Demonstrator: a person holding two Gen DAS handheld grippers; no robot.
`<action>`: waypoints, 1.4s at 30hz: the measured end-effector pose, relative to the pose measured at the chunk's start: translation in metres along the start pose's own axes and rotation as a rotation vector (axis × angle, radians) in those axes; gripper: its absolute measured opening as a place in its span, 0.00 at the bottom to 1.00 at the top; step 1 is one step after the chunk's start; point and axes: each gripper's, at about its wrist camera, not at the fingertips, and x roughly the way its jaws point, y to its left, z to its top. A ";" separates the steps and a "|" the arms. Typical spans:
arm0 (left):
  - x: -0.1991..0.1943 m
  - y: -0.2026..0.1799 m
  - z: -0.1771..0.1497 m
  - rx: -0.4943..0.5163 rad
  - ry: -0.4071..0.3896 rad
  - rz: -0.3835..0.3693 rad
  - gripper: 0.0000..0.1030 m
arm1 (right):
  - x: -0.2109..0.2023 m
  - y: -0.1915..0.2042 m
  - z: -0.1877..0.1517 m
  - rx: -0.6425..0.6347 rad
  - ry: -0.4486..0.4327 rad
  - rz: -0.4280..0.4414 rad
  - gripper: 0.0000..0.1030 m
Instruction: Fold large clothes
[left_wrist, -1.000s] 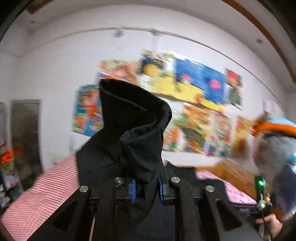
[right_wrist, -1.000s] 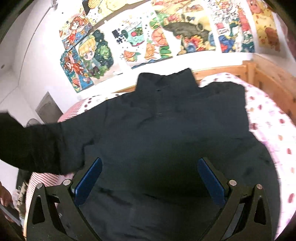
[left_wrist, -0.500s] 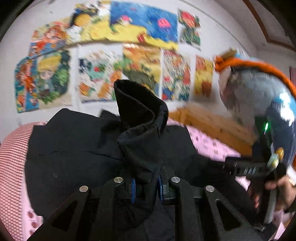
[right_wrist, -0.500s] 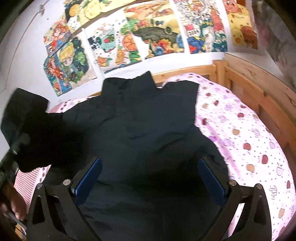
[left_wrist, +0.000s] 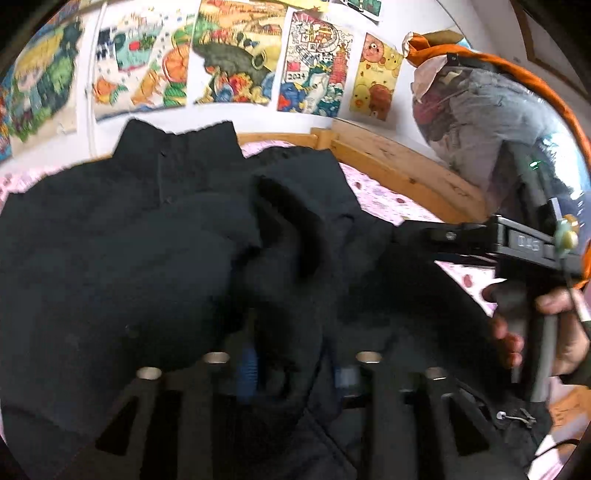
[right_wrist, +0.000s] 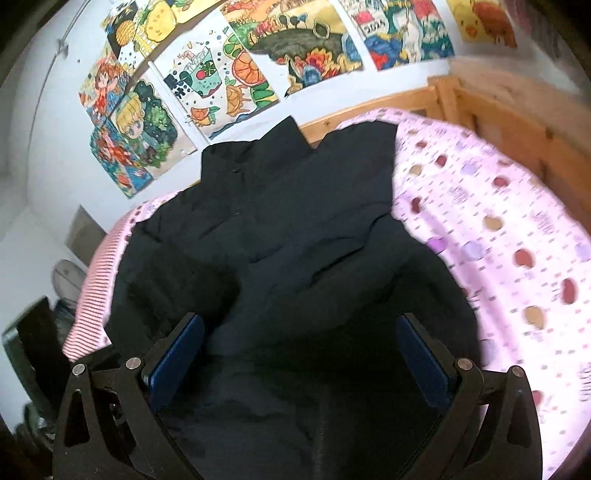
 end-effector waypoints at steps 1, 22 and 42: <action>-0.001 0.002 -0.002 -0.015 0.007 -0.018 0.67 | 0.004 0.000 -0.001 0.009 0.007 0.024 0.99; -0.069 0.085 -0.020 -0.198 -0.038 0.078 0.90 | 0.046 -0.006 -0.041 0.336 0.102 0.358 0.99; -0.090 0.154 -0.028 -0.351 -0.014 0.390 0.91 | 0.046 0.058 -0.037 0.093 0.099 0.049 0.06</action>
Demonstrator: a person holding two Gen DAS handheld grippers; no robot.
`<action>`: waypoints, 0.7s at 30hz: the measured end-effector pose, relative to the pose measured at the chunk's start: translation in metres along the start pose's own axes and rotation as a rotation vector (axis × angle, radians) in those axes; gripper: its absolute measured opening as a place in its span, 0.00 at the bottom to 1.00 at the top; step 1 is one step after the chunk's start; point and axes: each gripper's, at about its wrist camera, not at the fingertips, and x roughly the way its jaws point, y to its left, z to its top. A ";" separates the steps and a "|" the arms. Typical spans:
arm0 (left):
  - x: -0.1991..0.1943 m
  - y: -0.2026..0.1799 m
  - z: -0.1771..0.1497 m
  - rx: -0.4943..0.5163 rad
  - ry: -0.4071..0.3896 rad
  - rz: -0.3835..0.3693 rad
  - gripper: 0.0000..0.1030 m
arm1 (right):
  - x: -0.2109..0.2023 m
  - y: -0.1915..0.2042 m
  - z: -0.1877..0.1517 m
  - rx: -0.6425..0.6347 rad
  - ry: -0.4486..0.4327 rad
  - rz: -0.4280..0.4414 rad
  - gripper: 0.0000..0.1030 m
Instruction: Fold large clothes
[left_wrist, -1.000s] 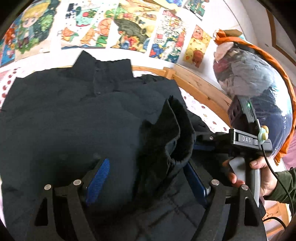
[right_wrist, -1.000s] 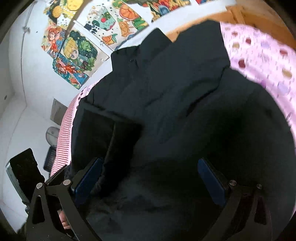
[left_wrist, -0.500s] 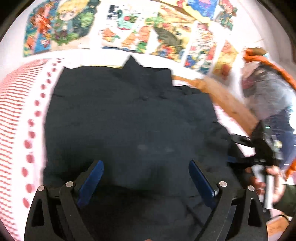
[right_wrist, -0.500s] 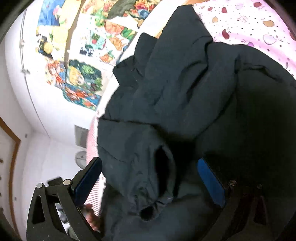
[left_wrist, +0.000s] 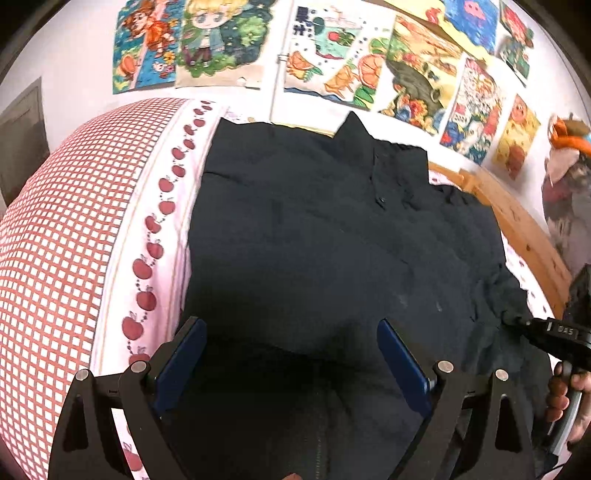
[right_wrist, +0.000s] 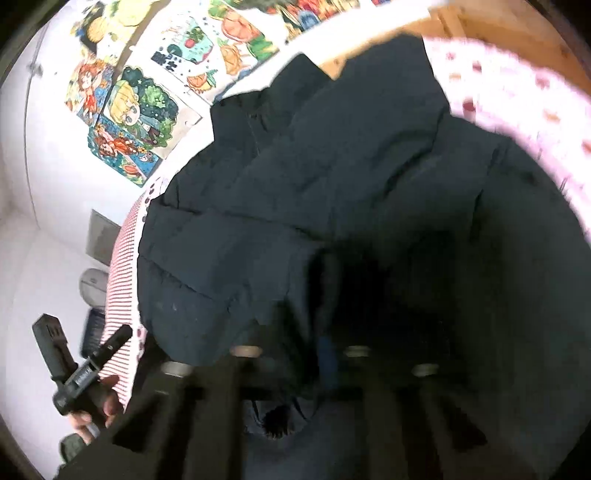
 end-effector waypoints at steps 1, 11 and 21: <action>0.000 0.002 0.001 0.002 -0.012 0.008 0.91 | -0.009 0.002 0.006 -0.021 -0.030 -0.010 0.05; 0.009 -0.004 0.016 0.083 -0.077 0.119 0.91 | -0.062 -0.008 0.073 -0.132 -0.312 -0.230 0.04; 0.031 -0.008 0.024 0.075 -0.042 0.135 0.91 | -0.040 -0.030 0.075 -0.202 -0.263 -0.427 0.30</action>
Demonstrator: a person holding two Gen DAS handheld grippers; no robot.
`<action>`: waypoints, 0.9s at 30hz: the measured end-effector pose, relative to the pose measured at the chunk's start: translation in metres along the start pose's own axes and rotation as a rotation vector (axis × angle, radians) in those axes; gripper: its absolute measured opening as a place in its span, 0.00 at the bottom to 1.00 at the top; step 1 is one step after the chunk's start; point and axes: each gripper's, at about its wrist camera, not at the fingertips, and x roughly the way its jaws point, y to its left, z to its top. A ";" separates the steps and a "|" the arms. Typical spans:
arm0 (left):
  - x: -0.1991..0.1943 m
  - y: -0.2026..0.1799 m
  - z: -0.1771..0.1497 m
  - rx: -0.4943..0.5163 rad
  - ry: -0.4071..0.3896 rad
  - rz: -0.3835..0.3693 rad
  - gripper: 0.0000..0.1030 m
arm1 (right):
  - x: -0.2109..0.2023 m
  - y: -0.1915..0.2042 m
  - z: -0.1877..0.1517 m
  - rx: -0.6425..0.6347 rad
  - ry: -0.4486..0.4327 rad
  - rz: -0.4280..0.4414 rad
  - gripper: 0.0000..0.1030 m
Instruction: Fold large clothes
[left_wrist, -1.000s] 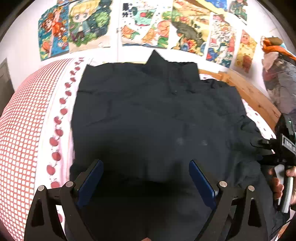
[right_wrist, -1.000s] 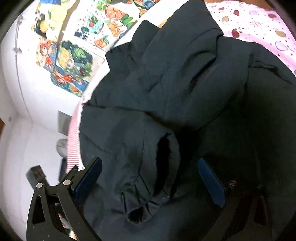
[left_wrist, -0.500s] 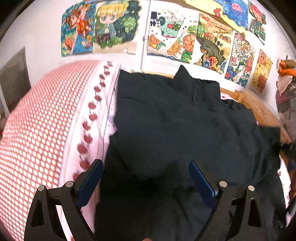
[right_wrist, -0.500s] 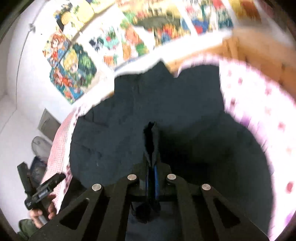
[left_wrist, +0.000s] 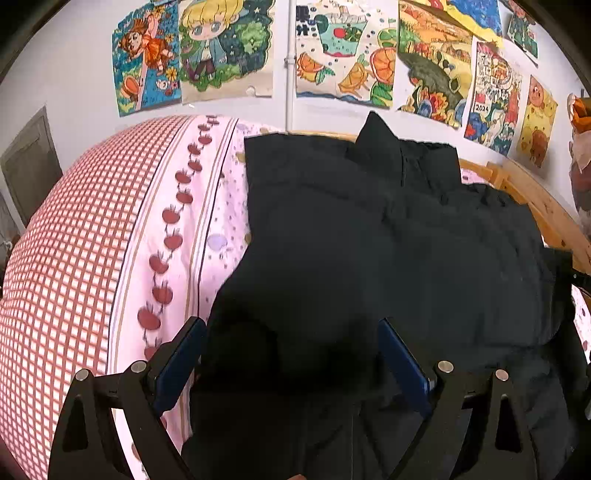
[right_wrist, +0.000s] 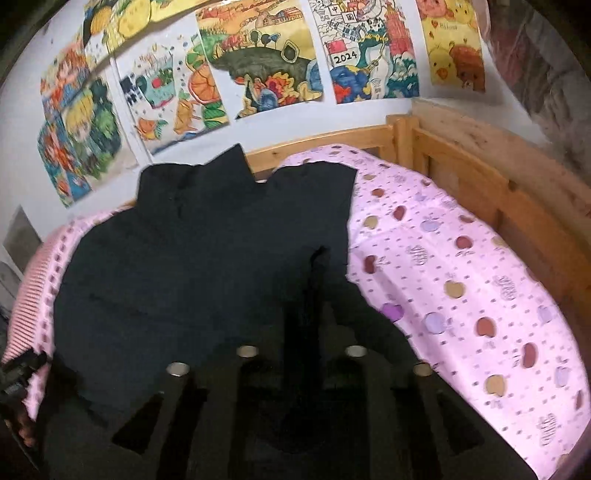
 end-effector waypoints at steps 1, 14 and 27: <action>0.000 -0.002 0.003 0.003 -0.016 0.001 0.91 | -0.005 0.002 0.003 -0.017 -0.030 -0.004 0.47; 0.055 -0.057 0.034 0.199 -0.037 0.105 0.91 | 0.001 0.084 -0.006 -0.370 -0.029 0.074 0.67; 0.093 -0.060 -0.007 0.206 -0.033 0.157 1.00 | 0.048 0.080 -0.056 -0.385 0.053 0.088 0.77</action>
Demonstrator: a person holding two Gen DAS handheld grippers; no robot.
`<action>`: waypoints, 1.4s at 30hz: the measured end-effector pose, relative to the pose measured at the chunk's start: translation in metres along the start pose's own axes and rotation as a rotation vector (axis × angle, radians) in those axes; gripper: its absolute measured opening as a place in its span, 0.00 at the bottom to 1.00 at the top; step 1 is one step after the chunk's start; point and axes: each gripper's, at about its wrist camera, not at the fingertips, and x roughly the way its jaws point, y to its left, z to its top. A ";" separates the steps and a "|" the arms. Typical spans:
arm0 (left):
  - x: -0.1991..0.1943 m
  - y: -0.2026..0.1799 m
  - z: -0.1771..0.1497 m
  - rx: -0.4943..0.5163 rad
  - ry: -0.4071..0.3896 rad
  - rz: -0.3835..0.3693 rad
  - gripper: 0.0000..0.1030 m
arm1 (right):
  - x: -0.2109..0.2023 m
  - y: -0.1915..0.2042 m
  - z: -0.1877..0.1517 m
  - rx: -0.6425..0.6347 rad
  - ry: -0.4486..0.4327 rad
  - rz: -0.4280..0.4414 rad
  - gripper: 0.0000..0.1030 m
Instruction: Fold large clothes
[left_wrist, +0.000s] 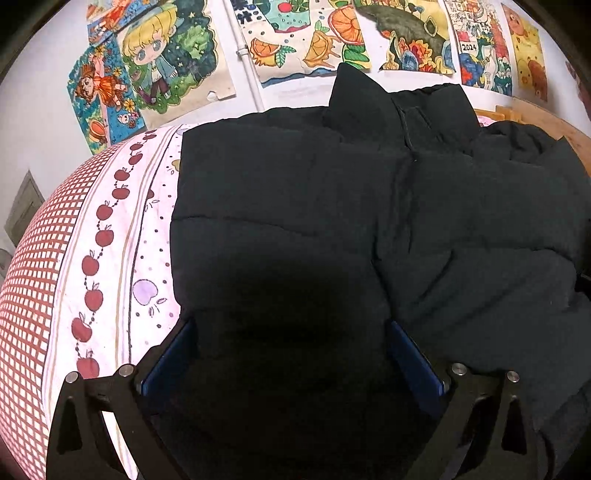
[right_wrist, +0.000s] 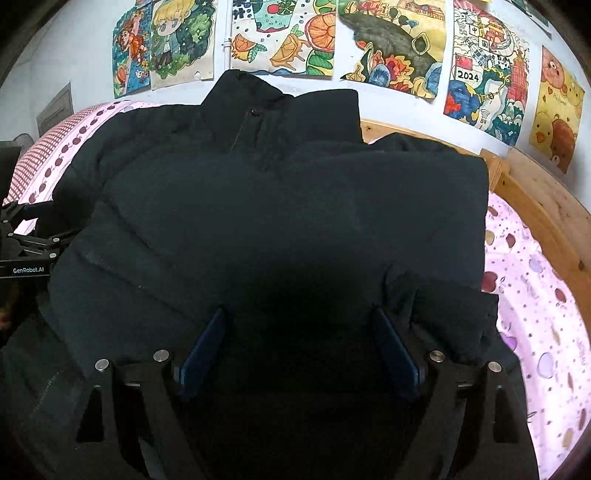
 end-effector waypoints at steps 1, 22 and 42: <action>0.000 -0.002 -0.002 0.000 -0.008 0.005 1.00 | 0.001 0.001 -0.002 0.000 -0.004 0.000 0.77; 0.004 -0.004 -0.008 -0.007 -0.046 0.010 1.00 | 0.005 -0.004 -0.006 0.006 -0.030 0.024 0.83; 0.059 -0.003 0.212 -0.211 -0.184 -0.040 1.00 | 0.123 -0.103 0.203 0.600 -0.203 0.174 0.89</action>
